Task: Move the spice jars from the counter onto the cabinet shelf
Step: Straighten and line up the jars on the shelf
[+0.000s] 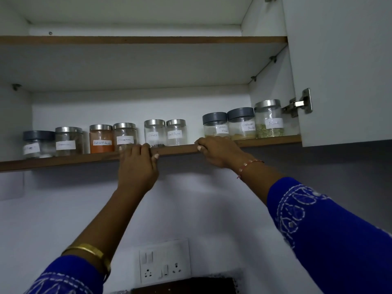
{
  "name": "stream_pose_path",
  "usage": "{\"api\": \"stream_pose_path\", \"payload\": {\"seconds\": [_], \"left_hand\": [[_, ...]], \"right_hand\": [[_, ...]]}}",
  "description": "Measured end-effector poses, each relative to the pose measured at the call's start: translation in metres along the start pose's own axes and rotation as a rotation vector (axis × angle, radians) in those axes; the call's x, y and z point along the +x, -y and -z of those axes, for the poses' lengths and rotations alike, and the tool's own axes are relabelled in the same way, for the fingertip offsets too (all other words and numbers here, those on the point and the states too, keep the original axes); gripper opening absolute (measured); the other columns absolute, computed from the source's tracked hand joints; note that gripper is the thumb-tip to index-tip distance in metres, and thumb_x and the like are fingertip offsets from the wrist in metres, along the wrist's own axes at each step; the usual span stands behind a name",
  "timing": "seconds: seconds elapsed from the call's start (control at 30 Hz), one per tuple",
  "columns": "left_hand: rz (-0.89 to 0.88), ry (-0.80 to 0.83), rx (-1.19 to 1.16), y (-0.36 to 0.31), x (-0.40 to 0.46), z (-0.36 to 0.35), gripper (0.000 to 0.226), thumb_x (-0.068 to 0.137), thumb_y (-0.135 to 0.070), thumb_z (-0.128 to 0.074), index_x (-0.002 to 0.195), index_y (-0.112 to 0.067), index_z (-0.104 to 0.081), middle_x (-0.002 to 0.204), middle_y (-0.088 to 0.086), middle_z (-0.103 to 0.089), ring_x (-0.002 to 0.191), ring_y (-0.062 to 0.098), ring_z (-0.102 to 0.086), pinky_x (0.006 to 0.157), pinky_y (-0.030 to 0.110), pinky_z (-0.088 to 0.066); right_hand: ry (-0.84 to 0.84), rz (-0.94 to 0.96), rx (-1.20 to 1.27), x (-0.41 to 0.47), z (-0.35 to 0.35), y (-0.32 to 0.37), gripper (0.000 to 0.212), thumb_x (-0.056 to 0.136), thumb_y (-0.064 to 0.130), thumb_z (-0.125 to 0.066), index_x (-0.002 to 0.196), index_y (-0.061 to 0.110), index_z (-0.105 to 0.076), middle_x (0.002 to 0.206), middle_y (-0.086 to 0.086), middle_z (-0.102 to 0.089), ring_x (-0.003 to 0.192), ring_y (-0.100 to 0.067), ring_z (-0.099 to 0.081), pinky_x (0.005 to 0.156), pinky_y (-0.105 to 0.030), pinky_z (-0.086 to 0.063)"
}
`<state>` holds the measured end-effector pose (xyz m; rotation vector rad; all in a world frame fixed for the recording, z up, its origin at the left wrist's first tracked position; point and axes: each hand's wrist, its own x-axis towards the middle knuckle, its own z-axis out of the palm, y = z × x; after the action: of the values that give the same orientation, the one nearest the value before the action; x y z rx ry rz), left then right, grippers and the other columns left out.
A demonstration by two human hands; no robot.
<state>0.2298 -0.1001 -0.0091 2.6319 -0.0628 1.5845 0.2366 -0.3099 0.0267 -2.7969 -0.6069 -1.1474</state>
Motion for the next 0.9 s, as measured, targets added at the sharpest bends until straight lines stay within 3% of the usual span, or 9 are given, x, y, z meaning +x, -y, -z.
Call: {"api": "stream_pose_path", "payload": {"seconds": [0.13,0.23,0.3,0.37,0.47,0.63,0.73,0.83,0.9], "left_hand": [[0.016,-0.019,0.013,-0.018,0.001,0.005,0.061,0.09,-0.04,-0.019,0.111,-0.001,-0.06,0.113,0.023,-0.062,0.114,0.04,-0.05,0.106,0.048,-0.025],[-0.078,0.024,-0.039,-0.046,0.006,0.008,0.06,0.087,-0.037,-0.016,0.111,-0.005,-0.061,0.107,0.018,-0.066,0.103,0.035,-0.056,0.093,0.039,-0.035],[-0.106,0.06,-0.065,-0.069,0.011,0.01,0.055,0.093,-0.037,-0.017,0.107,-0.008,-0.062,0.103,0.014,-0.066,0.097,0.031,-0.058,0.083,0.034,-0.038],[-0.105,0.125,-0.065,-0.09,0.017,0.009,0.047,0.099,-0.034,-0.021,0.106,-0.012,-0.062,0.103,0.012,-0.066,0.096,0.029,-0.059,0.077,0.032,-0.039],[-0.119,0.23,-0.016,-0.12,0.031,0.007,0.047,0.1,-0.036,-0.021,0.108,-0.013,-0.061,0.109,0.012,-0.065,0.101,0.029,-0.058,0.081,0.033,-0.042],[-0.092,0.484,-0.181,-0.167,0.062,0.002,0.049,0.102,-0.033,-0.02,0.119,-0.004,-0.055,0.131,0.02,-0.054,0.122,0.033,-0.049,0.1,0.036,-0.037],[-0.105,0.589,-0.296,-0.184,0.083,-0.001,0.04,0.102,-0.025,-0.024,0.126,-0.008,-0.051,0.145,0.016,-0.042,0.133,0.027,-0.039,0.108,0.031,-0.029],[-0.151,0.703,-0.256,-0.192,0.101,-0.009,0.04,0.1,-0.019,-0.034,0.138,-0.009,-0.042,0.152,0.009,-0.032,0.139,0.023,-0.031,0.113,0.031,-0.023],[-0.159,0.783,-0.164,-0.195,0.113,-0.021,0.044,0.099,-0.02,-0.037,0.141,-0.011,-0.038,0.152,0.008,-0.032,0.138,0.023,-0.032,0.113,0.032,-0.023]], "right_hand": [[0.088,-0.018,0.157,0.0,0.014,-0.031,0.037,0.102,0.026,-0.027,0.111,0.006,-0.057,0.121,-0.015,-0.06,0.112,-0.03,-0.053,0.091,-0.034,-0.04],[0.083,-0.055,0.184,-0.004,0.019,-0.062,0.032,0.101,0.024,-0.031,0.092,0.008,-0.057,0.114,-0.019,-0.061,0.108,-0.032,-0.055,0.082,-0.032,-0.038],[0.053,-0.105,0.225,-0.007,0.021,-0.083,0.03,0.099,0.02,-0.036,0.095,0.004,-0.061,0.113,-0.02,-0.063,0.107,-0.032,-0.056,0.083,-0.032,-0.041],[-0.025,-0.169,0.274,-0.007,0.022,-0.102,0.029,0.096,0.014,-0.041,0.11,0.001,-0.063,0.121,-0.02,-0.061,0.112,-0.032,-0.055,0.091,-0.033,-0.043],[-0.149,-0.265,0.321,-0.006,0.029,-0.123,0.035,0.092,0.007,-0.048,0.125,-0.001,-0.055,0.133,-0.022,-0.052,0.122,-0.033,-0.05,0.098,-0.032,-0.04],[-0.106,-0.345,0.423,0.012,0.029,-0.143,0.031,0.088,0.0,-0.048,0.116,-0.01,-0.058,0.121,-0.028,-0.059,0.112,-0.038,-0.056,0.093,-0.035,-0.044],[-0.052,-0.335,0.436,0.026,0.027,-0.149,0.026,0.087,-0.002,-0.046,0.108,-0.011,-0.059,0.113,-0.026,-0.061,0.105,-0.037,-0.058,0.081,-0.033,-0.045],[0.012,-0.328,0.425,0.042,0.021,-0.154,0.009,0.087,0.0,-0.047,0.085,0.0,-0.055,0.09,-0.018,-0.053,0.074,-0.025,-0.052,0.056,-0.023,-0.038],[0.063,-0.346,0.427,0.052,0.016,-0.157,0.016,0.088,0.003,-0.048,0.098,-0.004,-0.059,0.076,-0.01,-0.05,0.064,-0.019,-0.05,0.052,-0.02,-0.036]]}}
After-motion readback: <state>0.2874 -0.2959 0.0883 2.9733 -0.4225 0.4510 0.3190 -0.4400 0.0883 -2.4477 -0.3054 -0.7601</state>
